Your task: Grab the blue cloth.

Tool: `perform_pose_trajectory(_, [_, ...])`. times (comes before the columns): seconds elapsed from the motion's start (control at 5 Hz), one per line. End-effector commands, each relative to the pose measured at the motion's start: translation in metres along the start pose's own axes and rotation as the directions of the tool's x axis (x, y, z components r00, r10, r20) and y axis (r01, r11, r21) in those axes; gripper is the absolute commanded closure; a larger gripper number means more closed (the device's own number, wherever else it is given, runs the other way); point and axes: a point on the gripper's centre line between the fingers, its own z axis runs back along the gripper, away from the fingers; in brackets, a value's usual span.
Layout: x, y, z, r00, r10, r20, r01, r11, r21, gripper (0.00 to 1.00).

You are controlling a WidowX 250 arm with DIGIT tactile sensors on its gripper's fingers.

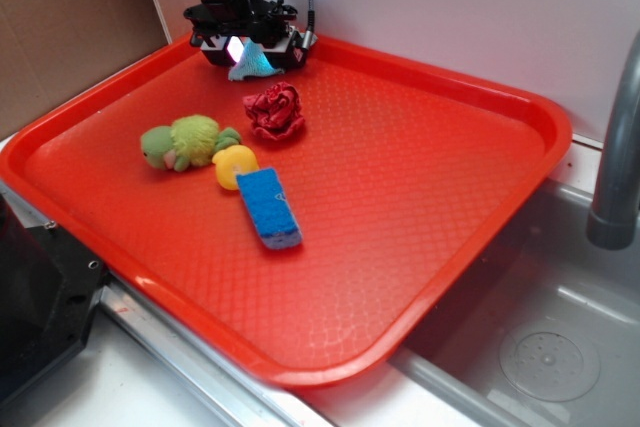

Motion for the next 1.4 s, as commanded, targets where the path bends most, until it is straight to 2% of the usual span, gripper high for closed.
perform_pose_trajectory(0.0, [0.011,-0.002,0.021,0.999,0.039,0.034,-0.042,0.993,0.109,1.00])
perform_pose_trajectory(0.2, [0.001,-0.020,0.059,0.997,0.043,0.066,-0.057,0.969,0.241,1.00])
perform_pose_trajectory(0.4, [-0.011,-0.033,0.091,0.999,0.043,-0.023,-0.034,0.955,0.294,1.00])
perform_pose_trajectory(0.6, [-0.027,-0.048,0.118,0.992,0.050,-0.117,-0.019,0.967,0.255,1.00])
perform_pose_trajectory(0.8, [-0.050,-0.069,0.148,0.970,-0.028,-0.242,0.059,0.991,0.120,1.00])
perform_pose_trajectory(1.0, [-0.070,-0.081,0.174,0.944,-0.125,-0.304,0.128,0.992,-0.008,1.00])
perform_pose_trajectory(1.2, [-0.094,-0.090,0.200,0.934,-0.185,-0.307,0.175,0.983,-0.060,1.00])
